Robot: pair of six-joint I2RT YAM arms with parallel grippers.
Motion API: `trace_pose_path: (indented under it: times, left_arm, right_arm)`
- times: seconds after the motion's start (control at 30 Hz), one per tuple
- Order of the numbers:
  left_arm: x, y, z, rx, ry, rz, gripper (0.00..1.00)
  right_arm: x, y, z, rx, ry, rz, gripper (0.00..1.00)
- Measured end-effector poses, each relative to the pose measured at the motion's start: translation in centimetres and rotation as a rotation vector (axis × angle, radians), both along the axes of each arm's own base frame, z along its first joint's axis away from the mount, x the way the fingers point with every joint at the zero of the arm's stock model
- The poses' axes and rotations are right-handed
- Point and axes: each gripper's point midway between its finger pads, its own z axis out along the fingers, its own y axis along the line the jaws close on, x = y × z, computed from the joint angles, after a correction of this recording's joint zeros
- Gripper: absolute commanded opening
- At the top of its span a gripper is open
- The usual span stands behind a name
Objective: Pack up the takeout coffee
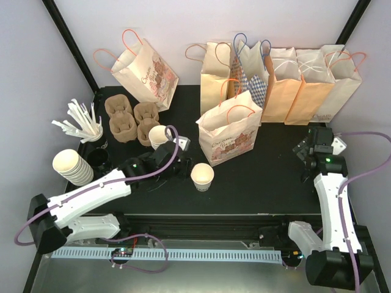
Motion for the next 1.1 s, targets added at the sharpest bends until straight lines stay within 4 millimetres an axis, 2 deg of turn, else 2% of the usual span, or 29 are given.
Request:
trace_pose_path:
  times: [0.13,0.23,0.3,0.4,0.57,0.77,1.1]
  left_arm:
    - [-0.6,0.3,2.1,-0.059,-0.033,-0.018,0.65]
    - [-1.3,0.4,3.8,-0.110,-0.057,-0.044,0.66]
    - [-1.7,0.6,4.7,-0.140,-0.081,-0.061,0.66]
    - [-2.2,0.8,5.4,-0.162,-0.095,-0.078,0.66]
    - [-3.1,1.0,6.2,-0.195,-0.108,-0.116,0.66]
    - [-3.6,1.3,6.8,-0.215,-0.121,-0.133,0.66]
    - [-3.6,0.9,5.4,-0.184,-0.097,-0.147,0.66]
  right_arm:
    - [-2.3,-4.4,0.2,-0.011,0.002,-0.215,0.96]
    - [-4.6,-7.8,-0.1,0.017,-0.020,-0.395,0.87]
    - [-6.3,-9.2,-1.4,0.063,-0.023,-0.497,0.85]
    - [-7.5,-9.8,-3.6,0.116,0.018,-0.572,0.80]
    - [-8.5,-9.9,-7.0,0.200,0.078,-0.665,0.60]
    - [-9.1,-10.1,-7.5,0.216,0.070,-0.732,0.60]
    - [-10.7,-12.6,-8.5,0.227,0.153,-0.834,0.58]
